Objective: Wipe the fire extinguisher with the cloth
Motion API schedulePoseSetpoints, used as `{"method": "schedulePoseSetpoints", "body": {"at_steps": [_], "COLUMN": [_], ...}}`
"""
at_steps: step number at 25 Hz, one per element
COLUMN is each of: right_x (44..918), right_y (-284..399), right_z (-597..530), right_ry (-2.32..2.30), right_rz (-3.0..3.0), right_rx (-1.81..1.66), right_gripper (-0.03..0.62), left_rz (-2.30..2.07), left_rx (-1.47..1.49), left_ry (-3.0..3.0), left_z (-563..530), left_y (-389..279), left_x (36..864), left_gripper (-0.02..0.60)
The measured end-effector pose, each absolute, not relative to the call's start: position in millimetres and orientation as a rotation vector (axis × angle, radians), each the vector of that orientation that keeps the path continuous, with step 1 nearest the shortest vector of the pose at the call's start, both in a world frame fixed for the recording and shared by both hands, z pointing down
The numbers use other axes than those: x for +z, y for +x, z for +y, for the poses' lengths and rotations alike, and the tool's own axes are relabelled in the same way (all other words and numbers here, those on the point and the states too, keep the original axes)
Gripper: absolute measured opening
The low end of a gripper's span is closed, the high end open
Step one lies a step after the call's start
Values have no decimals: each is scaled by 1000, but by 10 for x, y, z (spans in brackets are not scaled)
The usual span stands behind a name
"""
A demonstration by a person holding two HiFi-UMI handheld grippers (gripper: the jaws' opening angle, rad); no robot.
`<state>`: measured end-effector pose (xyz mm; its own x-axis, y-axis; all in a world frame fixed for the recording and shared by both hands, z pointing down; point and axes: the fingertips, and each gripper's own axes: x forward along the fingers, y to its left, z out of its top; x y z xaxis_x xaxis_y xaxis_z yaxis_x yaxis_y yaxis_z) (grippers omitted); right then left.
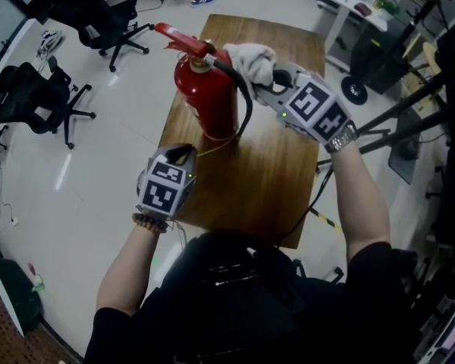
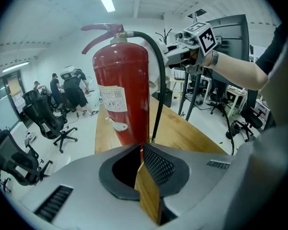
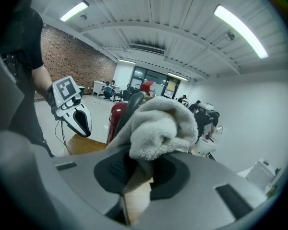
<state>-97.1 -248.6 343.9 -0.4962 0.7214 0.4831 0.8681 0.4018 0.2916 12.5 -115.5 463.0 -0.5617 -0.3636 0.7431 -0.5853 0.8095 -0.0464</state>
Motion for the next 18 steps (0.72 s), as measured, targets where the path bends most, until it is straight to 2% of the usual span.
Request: {"method": "schedulePoseSetpoints", "body": {"at_steps": [18], "right_x": [4465], "right_y": [-1065], "right_z": [-2444], "right_ry": [-1436], "right_rz": [-2211], "right_rx": [-626], "right_gripper": [74], "left_rz": [-2169], "left_rx": [363], "left_ry": [656], "left_z": [-1191], "left_y": [119], "left_x": [4880], "left_gripper": [12]}}
